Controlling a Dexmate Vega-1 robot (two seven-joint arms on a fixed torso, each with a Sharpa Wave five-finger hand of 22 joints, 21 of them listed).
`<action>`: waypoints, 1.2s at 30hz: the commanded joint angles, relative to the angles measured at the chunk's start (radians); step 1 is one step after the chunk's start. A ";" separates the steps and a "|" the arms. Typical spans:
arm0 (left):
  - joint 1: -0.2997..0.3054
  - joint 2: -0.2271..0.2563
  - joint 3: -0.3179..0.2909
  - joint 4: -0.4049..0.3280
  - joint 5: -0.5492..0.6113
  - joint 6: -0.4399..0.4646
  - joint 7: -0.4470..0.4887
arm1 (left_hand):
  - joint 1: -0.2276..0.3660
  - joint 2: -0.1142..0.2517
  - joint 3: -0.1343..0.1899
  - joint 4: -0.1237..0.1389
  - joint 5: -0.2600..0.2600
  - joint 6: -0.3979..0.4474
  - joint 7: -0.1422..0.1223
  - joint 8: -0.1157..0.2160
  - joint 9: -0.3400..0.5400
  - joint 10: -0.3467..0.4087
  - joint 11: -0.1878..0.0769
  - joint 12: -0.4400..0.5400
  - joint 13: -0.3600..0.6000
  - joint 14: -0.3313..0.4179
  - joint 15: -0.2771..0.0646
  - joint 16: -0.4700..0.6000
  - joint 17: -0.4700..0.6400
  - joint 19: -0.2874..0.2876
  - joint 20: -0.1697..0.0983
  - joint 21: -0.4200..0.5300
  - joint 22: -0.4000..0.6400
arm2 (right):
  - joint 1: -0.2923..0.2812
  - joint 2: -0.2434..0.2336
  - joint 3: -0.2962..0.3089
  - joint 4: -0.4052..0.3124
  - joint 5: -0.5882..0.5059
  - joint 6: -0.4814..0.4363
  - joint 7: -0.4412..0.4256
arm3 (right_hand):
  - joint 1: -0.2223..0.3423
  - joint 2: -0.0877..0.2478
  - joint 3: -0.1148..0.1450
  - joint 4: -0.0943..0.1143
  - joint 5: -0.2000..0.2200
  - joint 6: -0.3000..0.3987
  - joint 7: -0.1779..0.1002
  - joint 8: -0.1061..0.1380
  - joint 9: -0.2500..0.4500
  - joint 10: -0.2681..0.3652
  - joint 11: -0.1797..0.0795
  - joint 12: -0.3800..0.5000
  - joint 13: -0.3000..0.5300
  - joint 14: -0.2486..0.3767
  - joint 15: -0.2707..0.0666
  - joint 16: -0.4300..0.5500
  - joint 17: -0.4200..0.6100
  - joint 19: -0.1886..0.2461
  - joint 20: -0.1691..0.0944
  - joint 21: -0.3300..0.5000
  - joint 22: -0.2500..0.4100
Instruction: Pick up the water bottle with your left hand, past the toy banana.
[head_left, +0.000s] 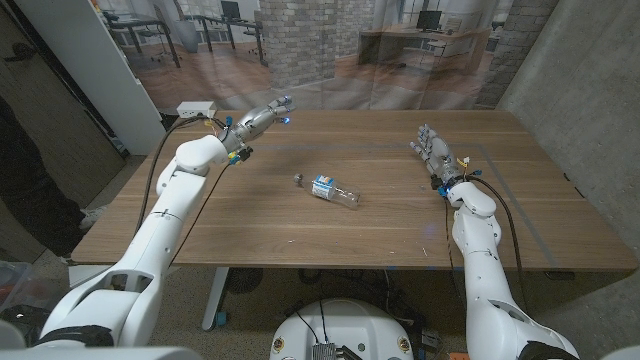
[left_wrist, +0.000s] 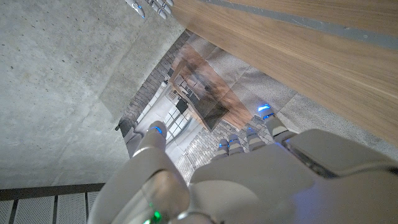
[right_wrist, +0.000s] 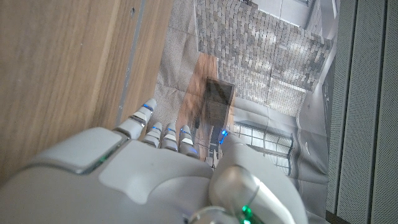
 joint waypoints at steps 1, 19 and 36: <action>-0.010 0.020 0.012 -0.035 0.046 -0.015 -0.010 | 0.020 -0.004 -0.002 -0.011 -0.002 -0.010 0.009 0.002 0.005 0.005 0.006 0.011 0.004 -0.025 -0.002 0.003 0.003 -0.091 0.001 -0.002 0.004 | -0.005 0.003 0.005 -0.001 0.006 0.004 0.002 | -0.008 -0.001 0.008 -0.001 -0.001 0.005 0.009 0.006 0.002 -0.001 0.011 0.008 0.004 -0.004 0.002 0.007 0.004 0.007 0.007 0.007 0.003; -0.029 0.046 0.021 -0.074 0.090 -0.059 -0.033 | 0.064 -0.031 -0.011 -0.044 0.004 -0.001 0.009 0.004 0.006 0.026 0.004 0.017 0.007 -0.006 0.000 0.005 0.003 -0.076 0.039 -0.016 0.004 | -0.012 0.007 0.007 -0.006 0.010 0.008 -0.001 | -0.011 -0.002 0.010 -0.002 -0.001 0.005 0.010 0.006 0.002 0.000 0.012 0.008 0.004 -0.004 0.003 0.007 0.004 0.007 0.007 0.007 0.003; -0.052 0.058 0.032 -0.093 0.113 -0.102 -0.064 | 0.109 -0.048 -0.016 -0.064 0.014 0.006 0.015 0.005 0.007 0.045 0.008 0.021 0.009 0.019 0.005 0.008 0.003 -0.061 0.043 -0.026 0.005 | -0.023 0.012 0.007 -0.021 0.012 0.006 -0.005 | -0.013 -0.003 0.012 -0.002 -0.002 0.005 0.010 0.006 0.002 0.000 0.012 0.008 0.004 -0.004 0.002 0.007 0.004 0.008 0.007 0.007 0.003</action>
